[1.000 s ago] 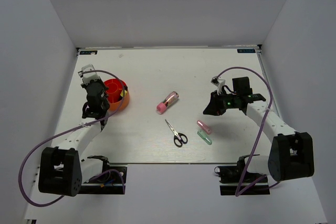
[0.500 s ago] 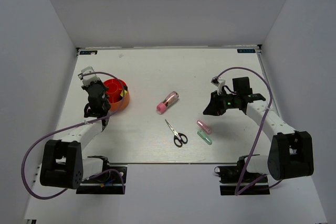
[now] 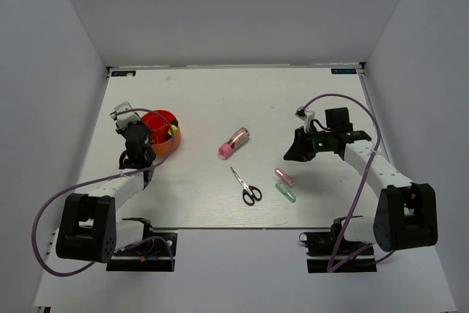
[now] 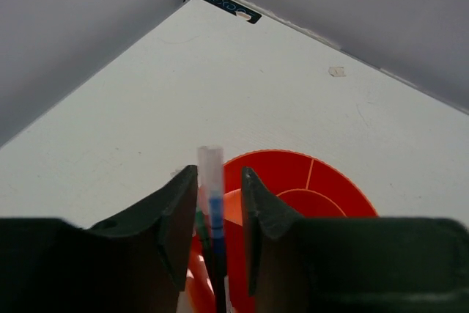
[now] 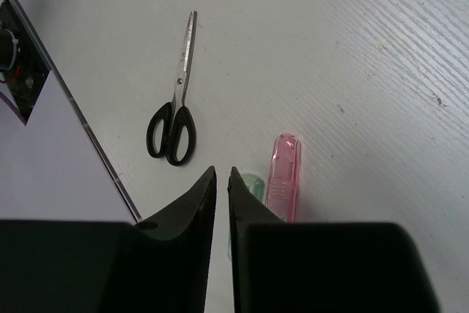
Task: Sort the stationery into containers
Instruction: Place the pen in the storage box.
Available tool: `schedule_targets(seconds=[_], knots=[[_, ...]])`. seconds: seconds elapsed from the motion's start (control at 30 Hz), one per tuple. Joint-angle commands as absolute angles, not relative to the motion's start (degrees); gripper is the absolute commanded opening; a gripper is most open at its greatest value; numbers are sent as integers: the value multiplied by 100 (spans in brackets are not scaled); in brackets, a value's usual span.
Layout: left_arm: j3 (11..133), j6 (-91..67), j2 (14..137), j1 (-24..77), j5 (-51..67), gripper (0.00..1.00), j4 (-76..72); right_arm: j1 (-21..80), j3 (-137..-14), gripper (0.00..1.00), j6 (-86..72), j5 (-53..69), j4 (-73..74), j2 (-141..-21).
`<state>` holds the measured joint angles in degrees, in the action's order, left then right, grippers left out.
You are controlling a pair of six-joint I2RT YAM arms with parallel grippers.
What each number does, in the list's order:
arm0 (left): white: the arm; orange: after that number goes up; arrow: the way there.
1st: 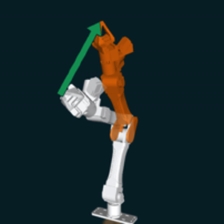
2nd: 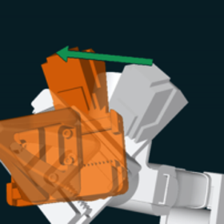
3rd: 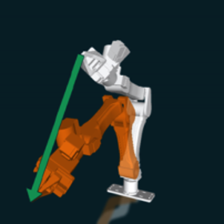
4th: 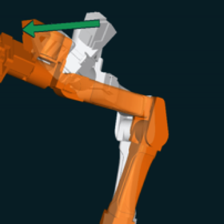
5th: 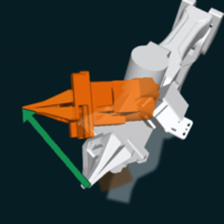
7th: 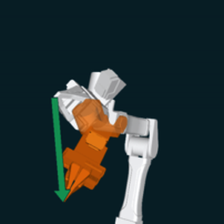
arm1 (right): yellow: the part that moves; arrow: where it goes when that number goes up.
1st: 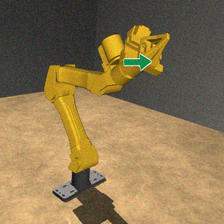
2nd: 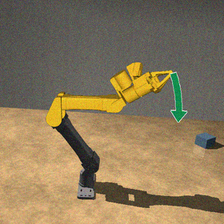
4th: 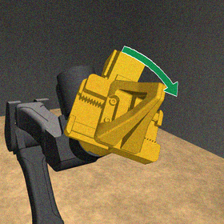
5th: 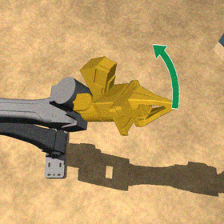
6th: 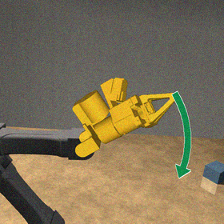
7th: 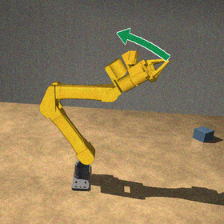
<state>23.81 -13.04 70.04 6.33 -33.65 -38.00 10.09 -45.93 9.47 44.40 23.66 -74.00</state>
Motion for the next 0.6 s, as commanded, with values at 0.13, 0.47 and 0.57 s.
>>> schedule_targets(seconds=[0.13,0.47,0.57], knots=[[2382,-1468,6733,624,-3305,56,-3543,941,-4694,16,1028,4667,2382,-7409],[3338,-1476,5267,800,-2183,27,-1018,941,-4729,72,1134,4316,2435,-7295],[4191,-2029,5019,800,-981,0,1439,949,-4737,65,1073,3912,2408,-7295]])
